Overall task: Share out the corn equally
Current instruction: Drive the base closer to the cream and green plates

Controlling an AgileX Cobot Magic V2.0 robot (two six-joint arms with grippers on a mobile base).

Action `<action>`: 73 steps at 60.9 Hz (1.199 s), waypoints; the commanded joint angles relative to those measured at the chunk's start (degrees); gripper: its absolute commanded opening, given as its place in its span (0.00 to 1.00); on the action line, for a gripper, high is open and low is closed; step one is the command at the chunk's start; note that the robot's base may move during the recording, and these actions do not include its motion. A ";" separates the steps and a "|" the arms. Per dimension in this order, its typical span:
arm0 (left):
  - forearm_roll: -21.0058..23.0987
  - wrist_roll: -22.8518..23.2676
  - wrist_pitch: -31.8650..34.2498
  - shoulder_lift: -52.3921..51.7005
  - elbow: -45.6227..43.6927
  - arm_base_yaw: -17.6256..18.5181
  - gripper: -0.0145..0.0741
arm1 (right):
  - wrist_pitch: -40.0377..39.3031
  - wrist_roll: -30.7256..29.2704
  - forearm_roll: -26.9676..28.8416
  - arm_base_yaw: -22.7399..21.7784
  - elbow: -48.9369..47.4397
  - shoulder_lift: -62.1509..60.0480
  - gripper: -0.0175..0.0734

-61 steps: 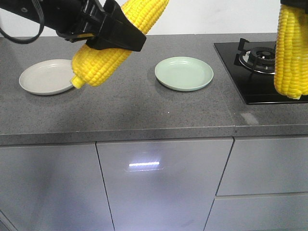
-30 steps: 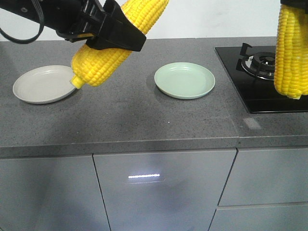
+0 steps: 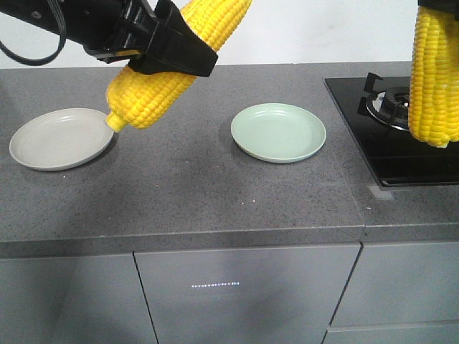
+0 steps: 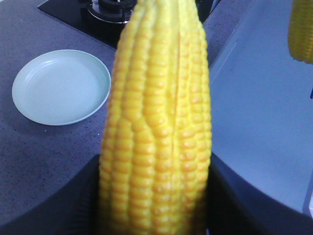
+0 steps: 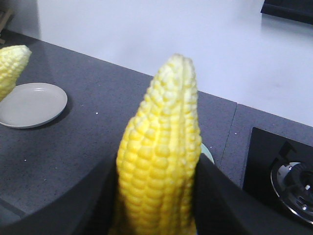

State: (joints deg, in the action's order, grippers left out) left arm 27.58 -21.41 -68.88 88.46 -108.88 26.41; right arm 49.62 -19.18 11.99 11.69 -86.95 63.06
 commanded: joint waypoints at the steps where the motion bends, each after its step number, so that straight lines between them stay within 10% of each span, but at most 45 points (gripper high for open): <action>1: 2.19 0.40 3.28 -1.94 -1.52 -0.03 0.16 | -4.25 -0.19 0.63 -0.24 -1.61 -0.91 0.19; 73: 2.19 0.40 3.28 -1.94 -1.52 -0.03 0.16 | -4.25 -0.19 0.63 -0.24 -1.61 -0.91 0.19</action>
State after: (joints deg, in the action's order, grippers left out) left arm 27.58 -21.41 -68.88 88.46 -108.88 26.41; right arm 49.62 -19.18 11.99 11.69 -86.95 63.06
